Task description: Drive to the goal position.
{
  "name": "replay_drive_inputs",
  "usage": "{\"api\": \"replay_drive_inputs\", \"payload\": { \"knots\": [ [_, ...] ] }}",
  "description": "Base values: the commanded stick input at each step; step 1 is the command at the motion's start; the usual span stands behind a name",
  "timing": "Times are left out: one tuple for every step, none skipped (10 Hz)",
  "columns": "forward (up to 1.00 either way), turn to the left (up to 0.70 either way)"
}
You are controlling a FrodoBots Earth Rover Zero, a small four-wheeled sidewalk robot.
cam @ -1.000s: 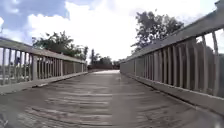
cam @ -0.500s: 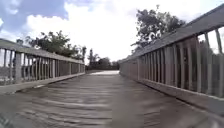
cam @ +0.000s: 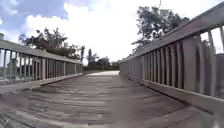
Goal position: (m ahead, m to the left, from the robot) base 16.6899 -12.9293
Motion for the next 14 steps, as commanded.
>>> {"api": "replay_drive_inputs", "payload": {
  "knots": [
    [1.00, 0.00],
    [1.00, 0.00],
    [1.00, 0.00],
    [1.00, 0.00],
    [1.00, 0.00],
    [1.00, 0.00],
    [1.00, 0.00],
    [1.00, 0.00],
    [1.00, 0.00],
    [1.00, 0.00],
    [1.00, 0.00],
    [1.00, 0.00],
    [1.00, 0.00],
    [1.00, 0.00]
  ]
}}
